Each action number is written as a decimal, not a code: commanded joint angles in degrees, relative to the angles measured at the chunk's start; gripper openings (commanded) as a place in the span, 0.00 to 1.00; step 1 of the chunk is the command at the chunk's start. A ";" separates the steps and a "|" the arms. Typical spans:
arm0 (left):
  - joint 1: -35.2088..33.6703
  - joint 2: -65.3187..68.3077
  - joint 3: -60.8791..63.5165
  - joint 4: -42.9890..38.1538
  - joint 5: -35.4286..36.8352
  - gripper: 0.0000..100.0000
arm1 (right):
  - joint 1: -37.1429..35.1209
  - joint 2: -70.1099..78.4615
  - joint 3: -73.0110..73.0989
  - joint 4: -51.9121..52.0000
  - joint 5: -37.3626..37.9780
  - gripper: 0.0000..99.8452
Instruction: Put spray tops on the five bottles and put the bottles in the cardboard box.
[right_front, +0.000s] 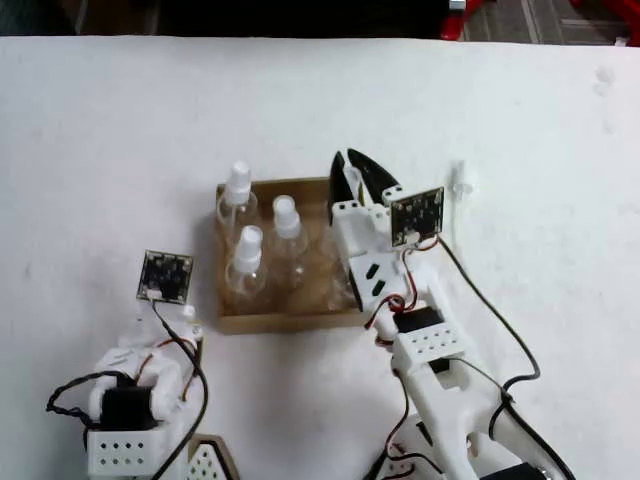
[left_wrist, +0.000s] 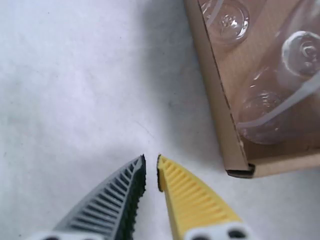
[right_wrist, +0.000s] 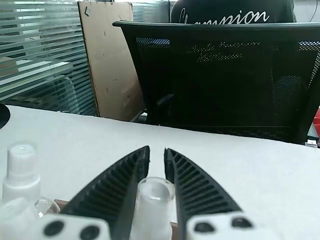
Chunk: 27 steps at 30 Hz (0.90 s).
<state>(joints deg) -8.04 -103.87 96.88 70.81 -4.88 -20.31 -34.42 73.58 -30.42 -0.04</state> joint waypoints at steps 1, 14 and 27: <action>0.75 -0.48 0.09 0.26 -0.26 0.05 | -0.04 -1.54 -0.26 0.57 0.79 0.11; 0.75 -0.48 0.09 0.26 -0.26 0.05 | 1.45 -7.69 -1.58 0.57 0.35 0.11; 0.75 -0.48 0.09 0.26 -0.26 0.05 | 21.58 -22.73 -13.10 15.16 0.26 0.03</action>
<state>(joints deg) -8.04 -103.87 96.88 70.81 -4.88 -5.36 -56.40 65.76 -16.09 -0.04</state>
